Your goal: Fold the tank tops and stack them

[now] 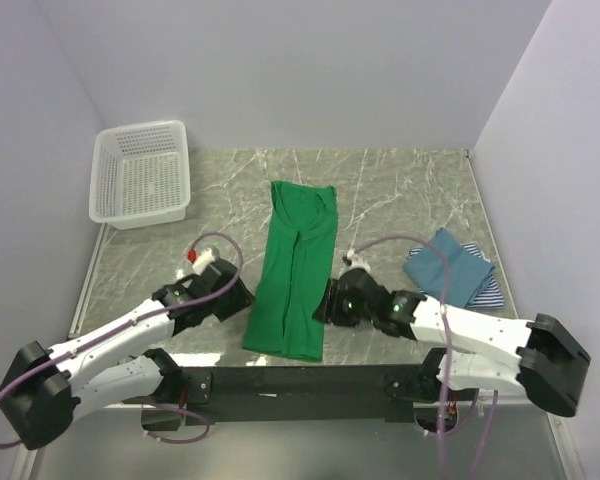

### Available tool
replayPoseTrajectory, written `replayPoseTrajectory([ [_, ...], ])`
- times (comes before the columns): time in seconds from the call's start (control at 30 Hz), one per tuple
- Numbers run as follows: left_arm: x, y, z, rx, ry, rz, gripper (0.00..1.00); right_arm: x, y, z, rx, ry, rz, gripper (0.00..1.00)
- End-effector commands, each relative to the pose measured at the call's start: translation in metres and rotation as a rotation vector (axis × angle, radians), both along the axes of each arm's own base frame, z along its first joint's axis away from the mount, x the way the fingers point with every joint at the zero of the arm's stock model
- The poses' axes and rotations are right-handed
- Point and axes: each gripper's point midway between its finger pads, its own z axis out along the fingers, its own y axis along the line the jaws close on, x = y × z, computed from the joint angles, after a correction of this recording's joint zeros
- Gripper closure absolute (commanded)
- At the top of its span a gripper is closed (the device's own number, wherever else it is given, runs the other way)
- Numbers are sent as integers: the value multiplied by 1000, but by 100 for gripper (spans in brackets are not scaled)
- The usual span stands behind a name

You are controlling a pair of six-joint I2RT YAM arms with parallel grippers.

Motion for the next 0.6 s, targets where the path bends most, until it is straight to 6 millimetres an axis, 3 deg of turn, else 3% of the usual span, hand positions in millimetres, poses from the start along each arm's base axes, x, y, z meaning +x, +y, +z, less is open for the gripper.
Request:
replayPoseTrajectory([
  [0.0, -41, -3, -9, 32, 72, 50, 48, -38, -12, -17, -26, 70, -82, 51],
  [0.2, -77, -2, -26, 59, 141, 93, 47, -91, -10, -33, 12, 162, -47, 48],
  [0.37, -93, -3, -30, 88, 161, 104, 45, -103, -12, -43, 13, 194, -90, 47],
  [0.57, -96, -3, -34, 74, 161, 102, 44, -101, -14, -48, 79, 216, -187, 47],
])
